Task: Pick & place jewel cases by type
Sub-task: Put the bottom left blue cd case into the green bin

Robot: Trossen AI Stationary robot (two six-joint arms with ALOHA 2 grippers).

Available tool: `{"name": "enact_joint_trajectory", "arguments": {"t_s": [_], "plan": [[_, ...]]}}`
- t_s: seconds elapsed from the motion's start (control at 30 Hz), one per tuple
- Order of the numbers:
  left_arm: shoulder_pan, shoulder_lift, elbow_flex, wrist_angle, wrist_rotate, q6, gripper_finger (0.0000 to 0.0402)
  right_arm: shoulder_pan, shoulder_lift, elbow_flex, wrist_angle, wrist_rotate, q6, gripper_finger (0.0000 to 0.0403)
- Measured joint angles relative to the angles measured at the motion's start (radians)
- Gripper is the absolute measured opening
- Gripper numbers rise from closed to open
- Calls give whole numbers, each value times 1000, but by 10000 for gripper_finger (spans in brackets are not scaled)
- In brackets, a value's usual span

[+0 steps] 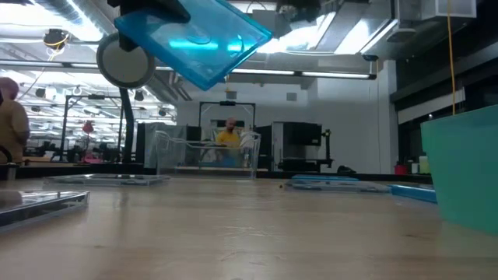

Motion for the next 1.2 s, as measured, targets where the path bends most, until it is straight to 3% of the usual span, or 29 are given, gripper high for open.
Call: {"name": "enact_joint_trajectory", "arguments": {"t_s": [0.37, 0.6, 0.8, 0.97, 1.2], "plan": [[0, 0, 2, 68, 31, 42, 16, 0, 210, 144, -38, -66, -21, 237], [0, 0, 2, 67, 32, 61, 16, 1, 288, 225, -40, -164, -17, 236], [0, 0, 2, 76, 32, 70, 16, 16, 315, 244, -35, -180, -17, 232], [18, 0, 2, 92, 40, 78, 16, 21, 330, 244, -39, -217, -16, 196], [34, 0, 2, 96, 63, 88, 19, 20, 334, 244, -35, -222, 9, 105]]}}
